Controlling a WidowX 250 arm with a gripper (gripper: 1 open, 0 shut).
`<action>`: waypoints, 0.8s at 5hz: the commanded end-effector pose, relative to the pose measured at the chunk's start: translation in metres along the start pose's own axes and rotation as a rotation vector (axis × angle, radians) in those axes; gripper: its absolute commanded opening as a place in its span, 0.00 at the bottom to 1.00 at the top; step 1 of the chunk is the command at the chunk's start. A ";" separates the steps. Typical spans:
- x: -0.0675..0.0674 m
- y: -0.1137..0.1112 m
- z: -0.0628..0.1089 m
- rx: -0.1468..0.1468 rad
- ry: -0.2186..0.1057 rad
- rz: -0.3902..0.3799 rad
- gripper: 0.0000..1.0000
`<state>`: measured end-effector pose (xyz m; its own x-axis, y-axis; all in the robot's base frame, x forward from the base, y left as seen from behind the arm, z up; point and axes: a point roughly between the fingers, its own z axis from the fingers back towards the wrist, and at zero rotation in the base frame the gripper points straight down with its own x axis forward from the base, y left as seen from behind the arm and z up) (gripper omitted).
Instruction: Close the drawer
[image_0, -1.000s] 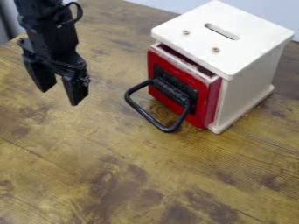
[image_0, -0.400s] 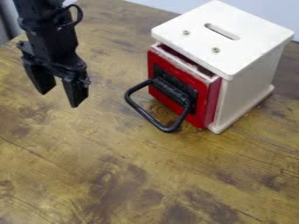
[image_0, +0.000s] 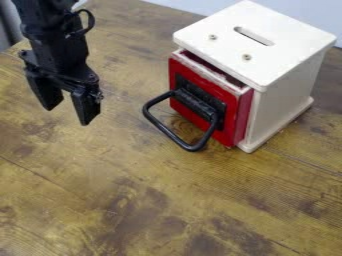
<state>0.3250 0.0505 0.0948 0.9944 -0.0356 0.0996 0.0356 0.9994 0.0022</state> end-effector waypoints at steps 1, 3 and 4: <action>0.004 -0.004 0.011 0.006 -0.037 -0.019 1.00; 0.004 -0.006 0.011 0.003 -0.039 -0.027 1.00; 0.004 -0.006 0.011 0.004 -0.040 -0.030 1.00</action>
<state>0.3247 0.0493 0.0937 0.9939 -0.0456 0.1004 0.0459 0.9989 -0.0008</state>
